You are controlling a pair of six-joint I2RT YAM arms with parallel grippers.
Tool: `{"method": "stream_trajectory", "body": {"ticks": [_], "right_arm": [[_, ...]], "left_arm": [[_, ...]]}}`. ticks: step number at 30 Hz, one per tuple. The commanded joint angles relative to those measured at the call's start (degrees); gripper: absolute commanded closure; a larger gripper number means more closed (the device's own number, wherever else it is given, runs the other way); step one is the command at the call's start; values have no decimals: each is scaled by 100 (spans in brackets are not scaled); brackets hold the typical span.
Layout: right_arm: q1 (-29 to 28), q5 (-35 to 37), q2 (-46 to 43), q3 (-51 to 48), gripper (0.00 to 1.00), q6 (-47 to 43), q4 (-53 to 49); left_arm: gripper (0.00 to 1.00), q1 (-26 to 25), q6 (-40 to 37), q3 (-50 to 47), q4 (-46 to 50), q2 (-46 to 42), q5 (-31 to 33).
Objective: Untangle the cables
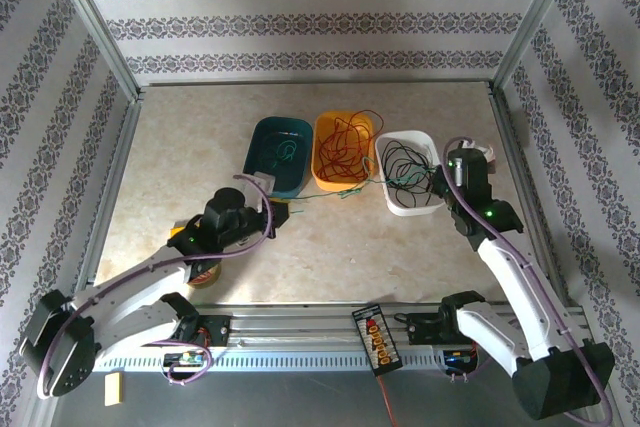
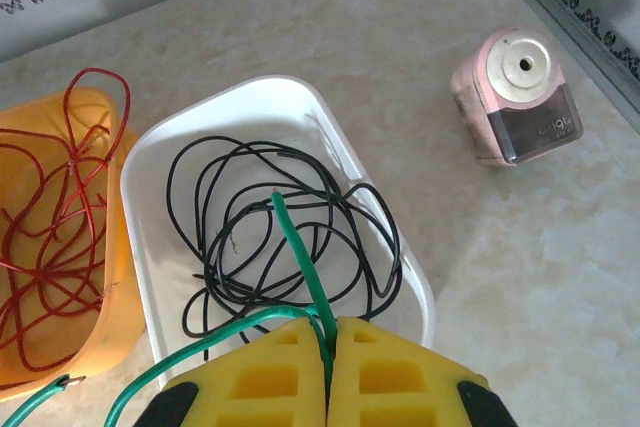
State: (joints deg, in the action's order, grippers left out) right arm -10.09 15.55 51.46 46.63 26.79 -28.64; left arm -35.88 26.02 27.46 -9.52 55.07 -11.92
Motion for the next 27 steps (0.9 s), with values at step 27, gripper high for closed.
{"method": "stream_trajectory", "body": {"ticks": [27], "right_arm": [[-2176, -1869, 1010, 125, 100, -1434, 111]], "left_arm": [[100, 90, -457, 1040, -9, 1120, -939]]}}
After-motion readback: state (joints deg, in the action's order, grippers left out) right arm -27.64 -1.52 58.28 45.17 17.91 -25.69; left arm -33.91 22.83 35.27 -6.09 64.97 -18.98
